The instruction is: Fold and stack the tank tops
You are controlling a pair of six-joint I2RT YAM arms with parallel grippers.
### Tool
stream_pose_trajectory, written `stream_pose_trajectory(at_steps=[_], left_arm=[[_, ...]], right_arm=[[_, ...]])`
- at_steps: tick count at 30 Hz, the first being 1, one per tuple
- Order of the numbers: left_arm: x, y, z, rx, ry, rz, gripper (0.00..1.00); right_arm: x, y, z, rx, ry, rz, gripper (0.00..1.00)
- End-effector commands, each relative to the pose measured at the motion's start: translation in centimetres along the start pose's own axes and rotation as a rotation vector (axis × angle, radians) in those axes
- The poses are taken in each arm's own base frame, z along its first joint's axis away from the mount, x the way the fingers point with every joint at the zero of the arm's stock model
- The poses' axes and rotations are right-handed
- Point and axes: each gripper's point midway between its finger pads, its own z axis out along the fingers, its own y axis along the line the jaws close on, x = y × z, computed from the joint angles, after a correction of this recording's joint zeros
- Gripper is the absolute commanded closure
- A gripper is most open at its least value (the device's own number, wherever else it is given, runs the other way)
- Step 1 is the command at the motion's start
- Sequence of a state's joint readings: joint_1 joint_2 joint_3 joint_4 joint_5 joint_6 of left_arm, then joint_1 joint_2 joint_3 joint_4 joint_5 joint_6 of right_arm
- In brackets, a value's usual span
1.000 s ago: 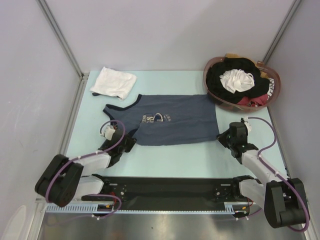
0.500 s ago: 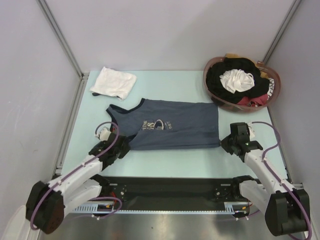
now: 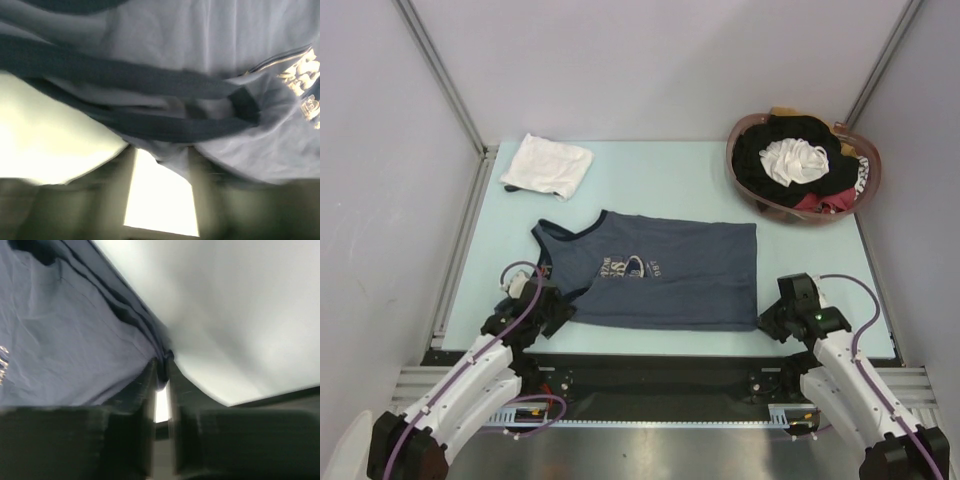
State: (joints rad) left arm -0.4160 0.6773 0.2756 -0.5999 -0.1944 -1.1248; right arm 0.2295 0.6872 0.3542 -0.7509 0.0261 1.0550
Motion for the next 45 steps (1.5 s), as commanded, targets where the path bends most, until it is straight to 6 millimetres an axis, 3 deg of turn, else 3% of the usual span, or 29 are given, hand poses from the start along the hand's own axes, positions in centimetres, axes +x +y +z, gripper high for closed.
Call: stream_pose_trajectory(at_steps=[1, 2, 4, 9, 12, 14, 18, 19, 22, 24, 27, 28, 30, 33, 36, 37, 39, 41, 45], left_arm=[[-0.4, 1.6, -0.3, -0.055, -0.016, 0.061, 0.42], [-0.7, 1.3, -0.6, -0.047, -0.027, 0.061, 0.21], [-0.9, 0.8, -0.9, -0.020, -0.042, 0.059, 0.14], [-1.9, -1.2, -1.8, 0.062, -0.073, 0.078, 0.08], [-3.8, -2.7, -3.2, 0.076, -0.125, 0.124, 0.00], [-6.1, -3.6, -4.9, 0.056, -0.198, 0.130, 0.00], [-8.4, -4.4, -6.9, 0.033, -0.271, 0.129, 0.00], [-9.1, -4.4, -7.3, 0.019, -0.295, 0.137, 0.00], [-11.6, -6.9, -8.9, 0.064, -0.358, 0.216, 0.00], [-13.0, -10.4, -9.9, 0.171, -0.384, 0.262, 0.00], [-14.0, -14.7, -9.9, 0.288, -0.387, 0.364, 0.00], [-14.0, -15.3, -9.0, 0.279, -0.366, 0.370, 0.00], [-14.6, -17.2, -9.1, 0.337, -0.372, 0.374, 0.00], [-14.4, -18.6, -8.9, 0.380, -0.357, 0.388, 0.00], [-14.7, -19.1, -8.2, 0.380, -0.355, 0.414, 0.00], [-14.8, -19.2, -8.1, 0.375, -0.353, 0.416, 0.00], [-14.7, -19.5, -7.7, 0.378, -0.338, 0.429, 0.00], [-14.5, -19.5, -7.5, 0.384, -0.332, 0.431, 0.00], [-14.4, -19.2, -6.7, 0.372, -0.328, 0.448, 0.00]], right_arm=[[-0.8, -1.6, -0.8, 0.087, -0.046, -0.005, 0.75], [-1.0, -1.6, -1.1, 0.095, -0.057, -0.006, 0.62], [-1.9, -1.3, -1.9, 0.100, -0.092, -0.012, 0.57], [-5.1, 0.2, -4.1, 0.075, -0.233, -0.049, 0.55], [-7.0, 3.2, -4.8, -0.023, -0.304, -0.144, 0.57], [-7.8, 5.2, -5.2, -0.079, -0.324, -0.199, 0.58], [-9.3, 8.2, -5.4, -0.136, -0.364, -0.297, 0.59], [-9.8, 9.7, -5.6, -0.189, -0.386, -0.313, 0.59], [-10.9, 12.5, -5.4, -0.263, -0.433, -0.419, 0.59], [-11.5, 13.9, -4.7, -0.274, -0.440, -0.480, 0.60], [-14.3, 16.0, -4.8, -0.253, -0.509, -0.453, 0.64], [-15.2, 15.5, -3.2, -0.186, -0.499, -0.436, 0.65], [-16.7, 15.4, -2.3, -0.150, -0.491, -0.384, 0.70], [-20.3, 14.2, -0.7, -0.077, -0.516, -0.289, 0.72], [-22.3, 14.4, 0.9, -0.075, -0.526, -0.252, 0.72], [-24.0, 14.0, 1.0, -0.045, -0.558, -0.221, 0.72], [-26.1, 13.5, 2.8, 0.026, -0.545, -0.184, 0.73], [-27.4, 11.4, 5.1, 0.098, -0.504, -0.100, 0.75], [-29.5, 11.6, 8.2, 0.061, -0.480, -0.043, 0.75]])
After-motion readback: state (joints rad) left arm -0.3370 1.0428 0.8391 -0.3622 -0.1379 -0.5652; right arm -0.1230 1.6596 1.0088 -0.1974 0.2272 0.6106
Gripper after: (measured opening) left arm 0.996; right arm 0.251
